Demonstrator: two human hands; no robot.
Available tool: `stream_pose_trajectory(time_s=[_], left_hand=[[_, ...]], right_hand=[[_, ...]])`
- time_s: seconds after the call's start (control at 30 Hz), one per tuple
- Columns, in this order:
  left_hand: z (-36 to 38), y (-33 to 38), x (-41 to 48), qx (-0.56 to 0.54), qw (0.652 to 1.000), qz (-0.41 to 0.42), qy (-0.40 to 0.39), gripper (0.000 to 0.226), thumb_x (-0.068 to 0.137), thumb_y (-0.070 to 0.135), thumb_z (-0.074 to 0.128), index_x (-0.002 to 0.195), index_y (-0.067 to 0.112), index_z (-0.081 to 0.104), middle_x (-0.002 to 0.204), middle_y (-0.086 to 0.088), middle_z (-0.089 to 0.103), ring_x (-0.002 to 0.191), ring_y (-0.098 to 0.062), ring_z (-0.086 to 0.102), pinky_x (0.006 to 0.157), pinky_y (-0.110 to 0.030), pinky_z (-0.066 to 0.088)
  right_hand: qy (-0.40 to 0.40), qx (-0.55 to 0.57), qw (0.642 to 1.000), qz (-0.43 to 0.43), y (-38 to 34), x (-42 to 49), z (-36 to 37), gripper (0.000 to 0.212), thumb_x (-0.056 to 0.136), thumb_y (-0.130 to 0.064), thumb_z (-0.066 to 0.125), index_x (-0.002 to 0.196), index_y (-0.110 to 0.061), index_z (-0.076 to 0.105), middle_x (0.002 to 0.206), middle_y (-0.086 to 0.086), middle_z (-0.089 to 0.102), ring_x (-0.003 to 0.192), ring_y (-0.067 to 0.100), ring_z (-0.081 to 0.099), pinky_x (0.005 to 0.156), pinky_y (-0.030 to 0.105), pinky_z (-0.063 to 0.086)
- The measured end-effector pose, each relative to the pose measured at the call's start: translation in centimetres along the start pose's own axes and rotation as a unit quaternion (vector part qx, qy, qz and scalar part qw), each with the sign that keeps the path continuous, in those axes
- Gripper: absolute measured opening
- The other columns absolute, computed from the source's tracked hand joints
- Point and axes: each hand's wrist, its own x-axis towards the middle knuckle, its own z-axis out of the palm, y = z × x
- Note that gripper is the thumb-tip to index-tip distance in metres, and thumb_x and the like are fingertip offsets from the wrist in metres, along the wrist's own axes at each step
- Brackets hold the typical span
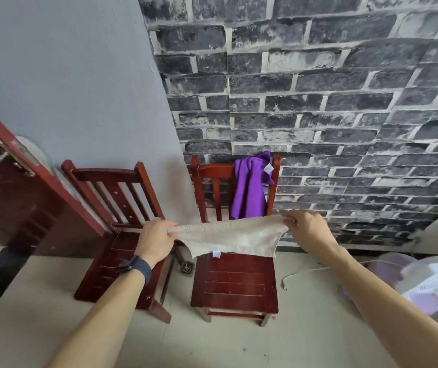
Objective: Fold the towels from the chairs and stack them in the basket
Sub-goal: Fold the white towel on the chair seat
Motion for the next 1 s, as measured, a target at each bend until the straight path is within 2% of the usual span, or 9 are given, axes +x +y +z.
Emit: stream_pose_trajectory(time_s=[0.07, 0.23, 0.37, 0.5, 0.6, 0.73, 0.8, 0.9, 1.0], left_hand=[[2.3, -1.2, -1.2, 0.051, 0.998, -0.028, 0.008, 0.014, 0.092, 0.025, 0.063, 0.083, 0.029, 0.073, 0.091, -0.004, 0.068, 0.093, -0.03, 0.064, 0.075, -0.042, 0.054], [7.9, -3.0, -5.6, 0.199, 0.976, -0.057, -0.072, 0.027, 0.101, 0.035, 0.046, 0.112, 0.034, 0.07, 0.107, 0.004, 0.062, 0.101, -0.021, 0.058, 0.073, -0.034, 0.047], [10.8, -4.0, -7.6, 0.202, 0.967, -0.076, -0.137, 0.028, 0.102, 0.034, 0.042, 0.116, 0.033, 0.066, 0.109, 0.003, 0.065, 0.102, -0.022, 0.06, 0.076, -0.034, 0.047], [12.5, -4.1, -6.8, 0.136, 0.971, -0.132, -0.144, 0.025, 0.102, 0.036, 0.043, 0.113, 0.031, 0.064, 0.105, -0.004, 0.071, 0.097, -0.03, 0.066, 0.069, -0.033, 0.049], [14.3, -4.3, -4.0, 0.072, 0.968, -0.195, -0.142, 0.024, 0.097, 0.038, 0.048, 0.098, 0.025, 0.069, 0.095, -0.006, 0.072, 0.089, -0.033, 0.066, 0.068, -0.032, 0.049], [18.7, -5.7, 2.1, -0.009, 0.956, -0.242, -0.167, 0.026, 0.092, 0.039, 0.052, 0.081, 0.02, 0.067, 0.078, 0.003, 0.071, 0.074, -0.025, 0.063, 0.066, -0.034, 0.054], [21.6, -6.8, 5.8, -0.041, 0.952, -0.244, -0.178, 0.028, 0.091, 0.041, 0.053, 0.076, 0.021, 0.066, 0.074, 0.008, 0.072, 0.073, -0.019, 0.064, 0.069, -0.035, 0.055], [27.6, -9.8, 11.2, -0.085, 0.946, -0.254, -0.18, 0.03, 0.085, 0.048, 0.056, 0.066, 0.026, 0.065, 0.074, 0.009, 0.074, 0.079, -0.021, 0.066, 0.074, -0.038, 0.057], [34.2, -13.4, 14.9, -0.131, 0.938, -0.263, -0.185, 0.031, 0.069, 0.062, 0.053, 0.072, 0.037, 0.069, 0.071, 0.006, 0.073, 0.077, -0.023, 0.071, 0.075, -0.045, 0.06]], right_hand=[[-0.027, -0.013, 0.999, 0.013, 1.2, -2.0, 2.2, 0.019, 0.094, -0.019, 0.062, 0.107, -0.019, 0.075, 0.102, 0.007, 0.075, 0.098, 0.033, 0.068, 0.08, 0.036, 0.051], [-0.126, -0.022, 0.991, 0.047, 4.5, -7.5, 7.4, 0.021, 0.098, -0.034, 0.059, 0.109, -0.028, 0.075, 0.108, -0.002, 0.072, 0.093, 0.024, 0.067, 0.077, 0.033, 0.053], [-0.177, -0.029, 0.982, 0.06, 6.1, -9.6, 9.9, 0.022, 0.099, -0.036, 0.058, 0.112, -0.029, 0.074, 0.109, 0.0, 0.066, 0.093, 0.026, 0.066, 0.075, 0.032, 0.049], [-0.178, -0.035, 0.98, 0.082, 6.7, -8.5, 11.8, 0.023, 0.098, -0.039, 0.059, 0.11, -0.026, 0.074, 0.105, 0.001, 0.066, 0.09, 0.029, 0.067, 0.073, 0.034, 0.05], [-0.171, -0.04, 0.976, 0.129, 7.2, -6.0, 14.2, 0.026, 0.098, -0.043, 0.055, 0.105, -0.025, 0.072, 0.1, 0.002, 0.069, 0.086, 0.031, 0.066, 0.065, 0.032, 0.047], [-0.156, -0.029, 0.965, 0.207, 8.4, -0.9, 18.9, 0.022, 0.096, -0.034, 0.052, 0.107, -0.026, 0.069, 0.099, 0.011, 0.073, 0.088, 0.038, 0.066, 0.063, 0.032, 0.04], [-0.142, -0.013, 0.957, 0.252, 9.5, 2.0, 22.1, 0.023, 0.096, -0.03, 0.051, 0.109, -0.023, 0.069, 0.097, 0.016, 0.072, 0.085, 0.039, 0.063, 0.065, 0.033, 0.041], [-0.125, 0.021, 0.94, 0.317, 11.7, 6.0, 28.0, 0.026, 0.096, -0.033, 0.048, 0.11, -0.02, 0.066, 0.089, 0.012, 0.074, 0.082, 0.034, 0.063, 0.066, 0.033, 0.046], [-0.12, 0.062, 0.923, 0.36, 14.1, 8.8, 33.7, 0.029, 0.093, -0.034, 0.044, 0.11, -0.02, 0.063, 0.086, 0.008, 0.075, 0.081, 0.029, 0.068, 0.071, 0.034, 0.055]])
